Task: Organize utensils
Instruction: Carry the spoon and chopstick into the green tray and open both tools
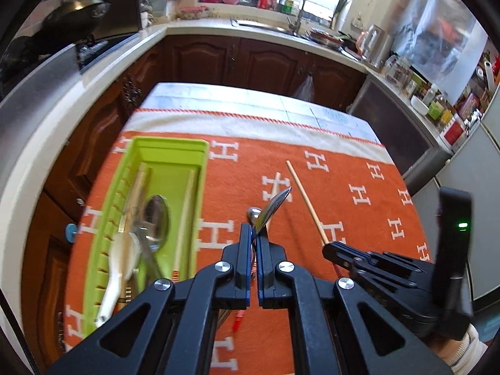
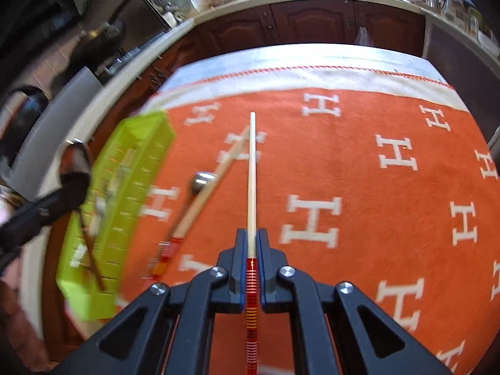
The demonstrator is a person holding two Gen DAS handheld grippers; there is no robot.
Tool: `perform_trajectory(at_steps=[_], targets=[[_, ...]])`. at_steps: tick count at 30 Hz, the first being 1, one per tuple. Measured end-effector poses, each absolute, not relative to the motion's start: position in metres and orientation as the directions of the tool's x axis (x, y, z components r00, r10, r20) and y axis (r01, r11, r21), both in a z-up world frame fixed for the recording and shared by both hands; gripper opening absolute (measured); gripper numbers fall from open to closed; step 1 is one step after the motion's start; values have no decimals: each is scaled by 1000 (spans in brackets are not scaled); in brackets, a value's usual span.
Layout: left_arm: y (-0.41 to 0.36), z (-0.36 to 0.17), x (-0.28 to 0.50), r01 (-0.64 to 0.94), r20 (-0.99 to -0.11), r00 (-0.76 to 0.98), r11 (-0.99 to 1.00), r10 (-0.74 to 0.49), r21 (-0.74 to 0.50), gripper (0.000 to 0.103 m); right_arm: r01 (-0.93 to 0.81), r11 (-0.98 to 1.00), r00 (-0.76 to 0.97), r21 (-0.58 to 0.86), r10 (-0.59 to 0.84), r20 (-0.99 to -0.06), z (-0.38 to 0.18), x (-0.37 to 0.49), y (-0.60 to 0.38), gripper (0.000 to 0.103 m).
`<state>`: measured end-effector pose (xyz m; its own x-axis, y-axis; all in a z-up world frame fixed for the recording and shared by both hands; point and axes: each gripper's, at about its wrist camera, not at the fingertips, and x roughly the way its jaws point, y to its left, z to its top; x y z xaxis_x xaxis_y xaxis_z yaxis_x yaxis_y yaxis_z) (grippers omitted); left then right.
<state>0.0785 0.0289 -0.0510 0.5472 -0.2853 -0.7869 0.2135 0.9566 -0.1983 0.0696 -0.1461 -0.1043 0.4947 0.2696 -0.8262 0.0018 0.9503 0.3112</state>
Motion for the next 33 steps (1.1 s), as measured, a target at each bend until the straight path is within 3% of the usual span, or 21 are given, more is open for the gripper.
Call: perform_trajectory(at_steps=[7, 17, 19, 21, 22, 33], targets=[[87, -35, 83, 94, -783, 591, 981, -193, -171, 0, -55, 894, 478, 445, 414, -774, -64, 66, -109, 5], [140, -68, 108, -32, -824, 544, 978, -155, -205, 1, -52, 864, 383, 500, 480, -789, -56, 101, -35, 6], [141, -75, 111, -45, -833, 537, 981, -137, -190, 13, -52, 868, 352, 494, 479, -804, -61, 107, -22, 7], [141, -76, 112, -47, -829, 545, 983, -122, -176, 43, -73, 881, 317, 468, 465, -826, -67, 110, -8, 7], [141, -76, 111, -47, -824, 554, 984, -116, -171, 47, -81, 887, 309, 454, 455, -835, -69, 110, -4, 8], [133, -56, 103, -50, -790, 608, 989, -83, -142, 62, -132, 906, 386, 401, 420, -821, -46, 95, -18, 12]])
